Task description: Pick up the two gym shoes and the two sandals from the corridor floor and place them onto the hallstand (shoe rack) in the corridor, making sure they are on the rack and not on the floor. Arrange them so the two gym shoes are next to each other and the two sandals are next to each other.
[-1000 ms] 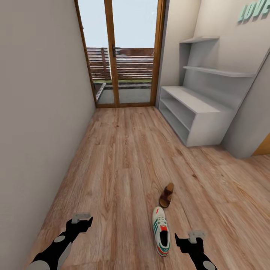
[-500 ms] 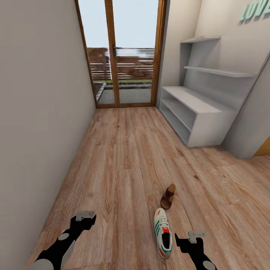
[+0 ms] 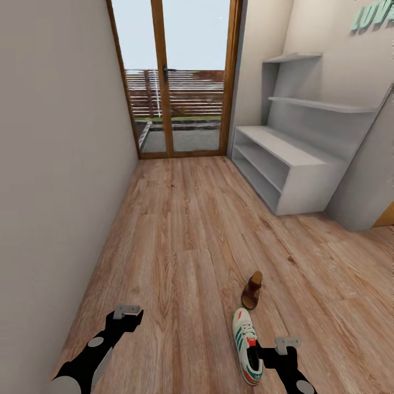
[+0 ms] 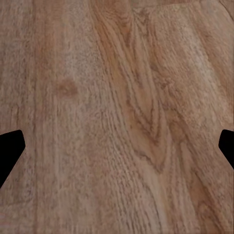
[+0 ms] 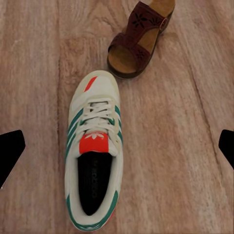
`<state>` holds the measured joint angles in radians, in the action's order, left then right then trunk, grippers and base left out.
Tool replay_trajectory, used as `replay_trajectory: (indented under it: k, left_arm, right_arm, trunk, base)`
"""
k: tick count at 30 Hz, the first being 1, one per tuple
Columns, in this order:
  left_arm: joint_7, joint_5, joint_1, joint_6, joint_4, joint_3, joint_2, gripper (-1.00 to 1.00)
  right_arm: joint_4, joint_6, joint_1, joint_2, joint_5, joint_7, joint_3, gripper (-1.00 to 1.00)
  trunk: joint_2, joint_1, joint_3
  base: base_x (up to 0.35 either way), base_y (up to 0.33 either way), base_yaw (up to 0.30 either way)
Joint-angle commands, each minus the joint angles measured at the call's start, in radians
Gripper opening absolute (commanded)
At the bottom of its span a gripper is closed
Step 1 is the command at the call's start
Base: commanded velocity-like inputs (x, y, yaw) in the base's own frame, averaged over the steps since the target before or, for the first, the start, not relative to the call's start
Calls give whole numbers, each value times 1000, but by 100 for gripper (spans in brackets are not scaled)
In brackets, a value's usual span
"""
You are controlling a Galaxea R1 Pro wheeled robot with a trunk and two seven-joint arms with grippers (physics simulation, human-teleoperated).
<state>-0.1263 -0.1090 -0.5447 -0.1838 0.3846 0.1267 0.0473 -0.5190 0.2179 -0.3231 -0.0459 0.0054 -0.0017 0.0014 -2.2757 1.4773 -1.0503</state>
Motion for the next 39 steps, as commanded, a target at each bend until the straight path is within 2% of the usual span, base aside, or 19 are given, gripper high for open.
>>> replay_trajectory:
  k: [1, 7, 29, 30, 34, 39]
  left_arm:
    - [-6, -11, 0, -4, 0, 9, 0, 100]
    - [-6, -11, 1, -7, 0, 8, -1, 100]
    - [-6, -12, 2, -8, 0, 7, -1, 100]
    - [-6, -12, 2, -8, 0, 7, -1, 100]
    - [-6, -12, 2, -8, 1, 7, 0, 100]
    - [-6, -12, 2, -7, 1, 7, 0, 100]
  right_arm:
    - [1, 3, -1, 0, 1, 0, 0, 100]
    - [2, 3, -1, 1, -1, -2, 0, 100]
    - [0, 4, -1, 2, -2, -9, -4, 100]
    - [0, 3, -1, 3, -2, -14, -4, 100]
    - [-1, 1, -1, 21, -4, -134, -3, 100]
    - [-1, 3, -1, 27, -4, -155, 0, 100]
  trunk:
    - [0, 0, -1]
    - [0, 0, -1]
    - [0, 0, -1]
    - [0, 0, -1]
    - [0, 0, -1]
    - [0, 0, -1]
  base:
    - [124, 268, -224]
    - [44, 96, -103]
    - [2, 3, -4]
    - [0, 0, 0]
    - [0, 0, 0]
    - [0, 0, 0]
